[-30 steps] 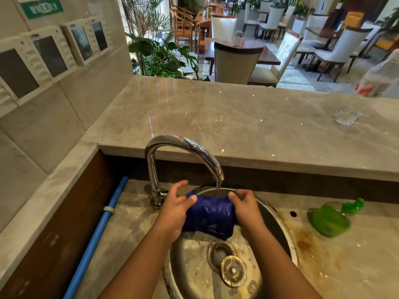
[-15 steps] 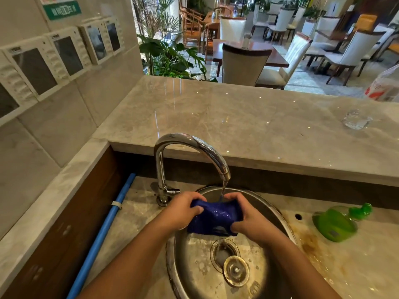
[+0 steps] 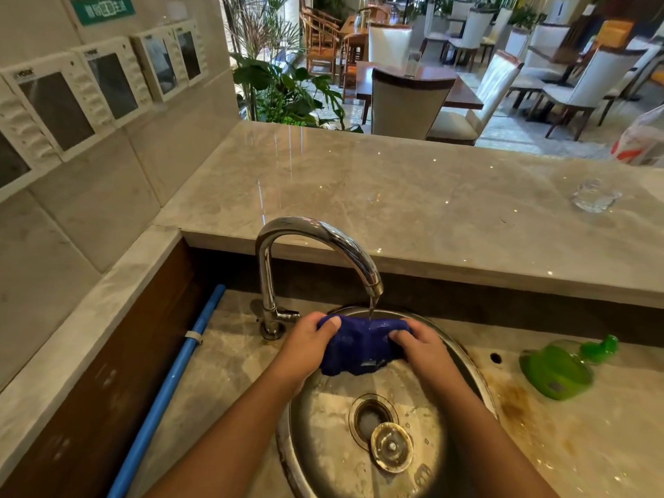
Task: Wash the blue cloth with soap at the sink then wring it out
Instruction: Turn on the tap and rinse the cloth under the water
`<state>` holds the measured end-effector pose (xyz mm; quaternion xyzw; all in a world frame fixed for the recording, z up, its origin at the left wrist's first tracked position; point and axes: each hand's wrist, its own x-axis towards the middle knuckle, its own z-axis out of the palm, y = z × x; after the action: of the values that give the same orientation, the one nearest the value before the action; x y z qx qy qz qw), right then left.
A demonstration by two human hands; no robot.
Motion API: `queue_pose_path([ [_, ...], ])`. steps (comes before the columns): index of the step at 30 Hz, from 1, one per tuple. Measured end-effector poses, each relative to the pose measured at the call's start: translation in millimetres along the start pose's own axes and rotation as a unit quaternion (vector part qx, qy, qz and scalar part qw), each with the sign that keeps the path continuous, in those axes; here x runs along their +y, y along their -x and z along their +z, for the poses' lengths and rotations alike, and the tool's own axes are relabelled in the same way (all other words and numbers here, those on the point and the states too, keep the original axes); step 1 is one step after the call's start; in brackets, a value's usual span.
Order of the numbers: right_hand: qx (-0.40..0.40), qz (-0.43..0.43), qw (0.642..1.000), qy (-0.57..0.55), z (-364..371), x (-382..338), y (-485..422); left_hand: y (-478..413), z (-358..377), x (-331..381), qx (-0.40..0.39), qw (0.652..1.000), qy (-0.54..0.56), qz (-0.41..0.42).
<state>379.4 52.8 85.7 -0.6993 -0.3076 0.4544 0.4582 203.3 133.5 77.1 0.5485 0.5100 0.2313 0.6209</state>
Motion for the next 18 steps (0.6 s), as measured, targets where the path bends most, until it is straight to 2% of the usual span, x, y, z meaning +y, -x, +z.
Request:
queue_pose_path([
  [2, 0.024, 0.032, 0.997, -0.069, 7, 1, -3, -3, 9, 1, 0.013, 0.993, 0.108, -0.053],
  [5, 0.038, 0.049, 0.990, -0.129, 13, 3, -9, -7, 15, -1, -0.030, 0.968, 0.221, -0.112],
  [8, 0.033, 0.073, 0.976, -0.202, 19, 6, -10, -11, 16, -4, -0.057, 0.966, 0.231, -0.104],
  [12, 0.045, 0.116, 0.954, -0.271, 34, 14, -10, -16, 11, -6, -0.023, 0.964, 0.247, -0.092],
  [14, 0.074, 0.070, 0.968, -0.231, 38, 12, -10, -15, 11, -3, -0.019, 0.965, 0.238, -0.109],
  [16, 0.102, -0.018, 0.986, -0.133, 42, 6, -7, -12, 17, 1, -0.017, 0.961, 0.240, -0.134],
  [18, 0.113, -0.102, 0.987, -0.058, 49, 1, -2, -12, 26, 4, -0.012, 0.955, 0.250, -0.157],
])
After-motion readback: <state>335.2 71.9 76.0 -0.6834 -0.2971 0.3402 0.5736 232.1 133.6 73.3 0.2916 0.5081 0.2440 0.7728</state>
